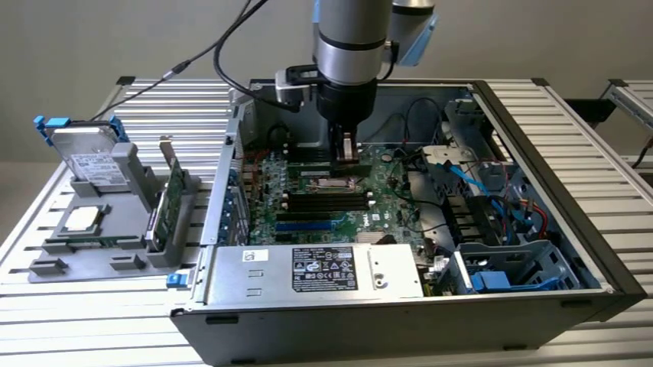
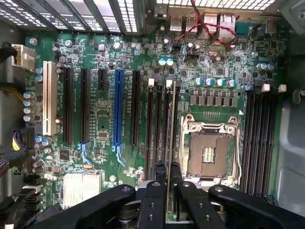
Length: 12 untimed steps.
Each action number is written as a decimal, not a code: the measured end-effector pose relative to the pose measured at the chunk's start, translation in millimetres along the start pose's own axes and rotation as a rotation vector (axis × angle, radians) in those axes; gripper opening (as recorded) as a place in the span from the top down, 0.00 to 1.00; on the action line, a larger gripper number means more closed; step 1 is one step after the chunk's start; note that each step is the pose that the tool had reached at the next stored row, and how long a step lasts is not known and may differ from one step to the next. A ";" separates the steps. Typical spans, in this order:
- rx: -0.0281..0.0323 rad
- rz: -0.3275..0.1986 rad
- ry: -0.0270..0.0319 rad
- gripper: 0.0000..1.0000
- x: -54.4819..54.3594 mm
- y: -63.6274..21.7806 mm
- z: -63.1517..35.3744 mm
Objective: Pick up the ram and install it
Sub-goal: 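Insert the ram into the slot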
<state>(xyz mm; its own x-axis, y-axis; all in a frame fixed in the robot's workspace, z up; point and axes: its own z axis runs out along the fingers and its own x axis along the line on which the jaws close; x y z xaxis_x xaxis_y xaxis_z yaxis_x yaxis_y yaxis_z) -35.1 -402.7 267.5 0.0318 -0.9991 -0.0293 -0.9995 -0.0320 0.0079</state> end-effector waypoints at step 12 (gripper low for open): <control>-0.0008 0.000 0.0282 0.85 0.0 -1.5 15.8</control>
<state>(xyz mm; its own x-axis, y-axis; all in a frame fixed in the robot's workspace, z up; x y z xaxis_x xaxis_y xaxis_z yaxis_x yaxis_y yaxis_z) -33.7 -402.2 251.7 0.0317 -0.9995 -0.0011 -0.9995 -0.0317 0.0088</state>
